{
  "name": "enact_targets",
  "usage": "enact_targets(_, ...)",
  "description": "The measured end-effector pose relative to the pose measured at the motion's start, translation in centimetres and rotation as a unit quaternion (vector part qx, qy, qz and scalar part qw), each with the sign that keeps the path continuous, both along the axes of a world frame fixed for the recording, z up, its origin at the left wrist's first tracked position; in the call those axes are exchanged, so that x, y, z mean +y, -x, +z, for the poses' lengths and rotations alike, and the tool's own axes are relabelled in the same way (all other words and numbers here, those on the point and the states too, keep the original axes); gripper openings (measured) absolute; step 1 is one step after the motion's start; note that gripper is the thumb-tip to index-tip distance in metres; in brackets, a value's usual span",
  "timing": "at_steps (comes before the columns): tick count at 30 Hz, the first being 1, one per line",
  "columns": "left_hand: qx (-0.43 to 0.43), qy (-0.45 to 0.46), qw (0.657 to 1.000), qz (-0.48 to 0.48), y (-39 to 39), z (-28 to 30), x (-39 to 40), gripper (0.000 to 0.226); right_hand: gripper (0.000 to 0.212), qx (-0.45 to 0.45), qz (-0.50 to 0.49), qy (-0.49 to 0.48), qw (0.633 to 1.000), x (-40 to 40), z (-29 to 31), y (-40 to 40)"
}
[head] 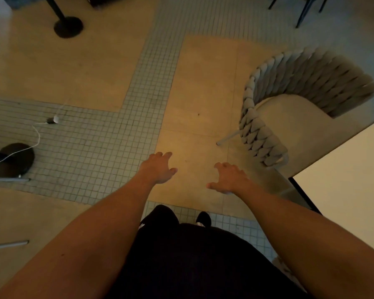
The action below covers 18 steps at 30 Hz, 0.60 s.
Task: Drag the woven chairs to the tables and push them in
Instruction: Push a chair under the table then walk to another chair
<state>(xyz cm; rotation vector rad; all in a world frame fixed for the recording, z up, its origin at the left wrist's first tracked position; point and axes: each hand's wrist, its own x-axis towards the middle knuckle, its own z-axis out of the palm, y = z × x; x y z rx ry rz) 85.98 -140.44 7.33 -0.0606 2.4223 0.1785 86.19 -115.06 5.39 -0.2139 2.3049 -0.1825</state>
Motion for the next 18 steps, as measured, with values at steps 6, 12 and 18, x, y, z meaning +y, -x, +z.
enact_targets(6, 0.004, -0.010, 1.000, 0.000, 7.2, -0.4, -0.8, 0.074, 0.090, -0.010, 0.006, 0.000, 1.000, -1.0, -0.3, 7.5)
enact_targets(12, 0.016, -0.024, 0.999, -0.024, 17.8, -1.3, -3.3, 0.074, 0.091, -0.015, -0.018, -0.011, 1.000, -2.8, -1.1, 16.4)
enact_targets(18, 0.010, -0.015, 0.998, -0.067, 28.4, -1.3, -6.3, 0.075, 0.094, -0.011, -0.069, -0.008, 0.998, -5.8, -1.0, 25.2)
